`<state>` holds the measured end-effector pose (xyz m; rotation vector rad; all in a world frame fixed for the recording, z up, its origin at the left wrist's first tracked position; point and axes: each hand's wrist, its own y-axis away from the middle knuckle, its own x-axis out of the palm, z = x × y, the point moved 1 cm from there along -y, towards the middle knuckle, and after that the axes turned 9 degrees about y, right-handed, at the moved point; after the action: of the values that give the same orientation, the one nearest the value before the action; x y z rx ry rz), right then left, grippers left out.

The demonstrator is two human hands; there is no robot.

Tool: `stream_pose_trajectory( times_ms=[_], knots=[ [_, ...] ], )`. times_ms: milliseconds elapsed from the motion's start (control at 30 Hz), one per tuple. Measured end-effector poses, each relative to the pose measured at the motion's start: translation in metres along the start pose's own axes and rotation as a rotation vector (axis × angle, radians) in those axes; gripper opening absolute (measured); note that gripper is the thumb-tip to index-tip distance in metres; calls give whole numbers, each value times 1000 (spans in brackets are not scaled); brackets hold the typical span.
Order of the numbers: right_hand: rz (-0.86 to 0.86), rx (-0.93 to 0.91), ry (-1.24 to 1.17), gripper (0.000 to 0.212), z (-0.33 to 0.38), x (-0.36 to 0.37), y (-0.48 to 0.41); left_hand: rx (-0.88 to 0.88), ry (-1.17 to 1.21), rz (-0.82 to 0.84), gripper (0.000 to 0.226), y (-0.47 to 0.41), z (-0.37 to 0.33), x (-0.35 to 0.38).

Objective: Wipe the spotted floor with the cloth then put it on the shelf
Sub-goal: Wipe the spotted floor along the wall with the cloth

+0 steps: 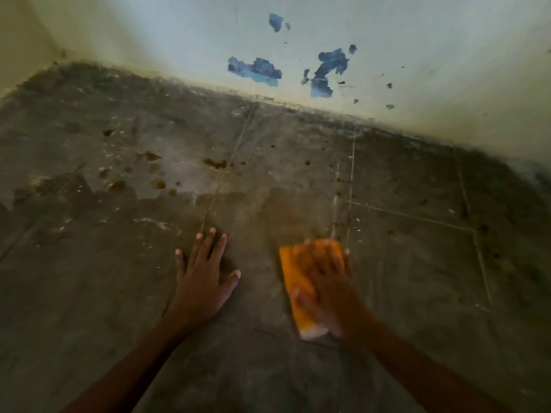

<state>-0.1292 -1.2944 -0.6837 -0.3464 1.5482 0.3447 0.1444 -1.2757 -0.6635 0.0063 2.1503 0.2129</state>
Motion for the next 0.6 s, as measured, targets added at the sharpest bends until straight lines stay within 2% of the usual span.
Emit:
stream_pose_trajectory(
  times_ms=[100, 167, 200, 233, 333, 400, 467, 533, 600],
  knots=[
    [28, 387, -5, 81, -55, -6, -91, 62, -43, 107, 93, -11, -18, 9],
    [48, 544, -57, 84, -60, -11, -121, 56, -113, 202, 96, -15, -31, 15],
    [41, 531, -47, 82, -52, -10, -116, 45, -141, 238, 99, -19, -36, 18],
    [12, 440, -30, 79, -40, -9, -97, 29, -157, 268, 103, -23, -41, 19],
    [58, 67, -48, 75, -17, -7, 8, -4, -177, 305, 111, -38, -52, 20],
    [59, 62, -60, 76, -57, -2, 22, -7, -189, 300, 112, -40, -52, 22],
    [60, 292, 1, 79, -104, 5, -18, 4, -185, 301, 111, -39, -51, 22],
    [89, 555, -39, 82, -128, 2, -78, 10, -188, 302, 111, -39, -50, 22],
    [97, 645, -44, 81, -108, 2, -110, 8, -178, 301, 111, -40, -47, 20]
  ],
)
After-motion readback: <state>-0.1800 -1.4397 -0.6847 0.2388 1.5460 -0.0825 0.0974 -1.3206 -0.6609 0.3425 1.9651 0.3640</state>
